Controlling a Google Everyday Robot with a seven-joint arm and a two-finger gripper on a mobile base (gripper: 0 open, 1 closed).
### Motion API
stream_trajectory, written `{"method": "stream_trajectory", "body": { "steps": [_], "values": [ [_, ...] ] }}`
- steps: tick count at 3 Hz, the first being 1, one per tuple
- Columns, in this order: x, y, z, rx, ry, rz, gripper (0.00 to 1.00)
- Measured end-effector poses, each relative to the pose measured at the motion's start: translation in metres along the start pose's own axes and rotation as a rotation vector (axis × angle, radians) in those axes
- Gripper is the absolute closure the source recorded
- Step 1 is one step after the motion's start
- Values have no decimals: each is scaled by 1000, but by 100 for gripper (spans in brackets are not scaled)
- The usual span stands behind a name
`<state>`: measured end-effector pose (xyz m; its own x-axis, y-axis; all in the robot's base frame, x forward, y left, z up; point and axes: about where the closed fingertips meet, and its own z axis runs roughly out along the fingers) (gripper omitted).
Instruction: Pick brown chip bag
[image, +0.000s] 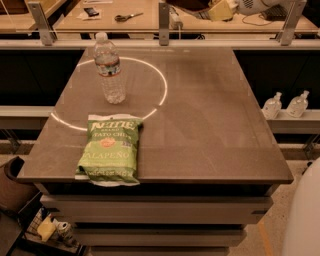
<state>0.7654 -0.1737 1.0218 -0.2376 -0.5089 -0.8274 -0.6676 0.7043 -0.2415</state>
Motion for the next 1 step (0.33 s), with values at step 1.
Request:
{"method": "stream_trajectory", "body": {
  "steps": [1],
  "values": [
    [-1, 0, -1, 1, -1, -1, 100]
  ]
}}
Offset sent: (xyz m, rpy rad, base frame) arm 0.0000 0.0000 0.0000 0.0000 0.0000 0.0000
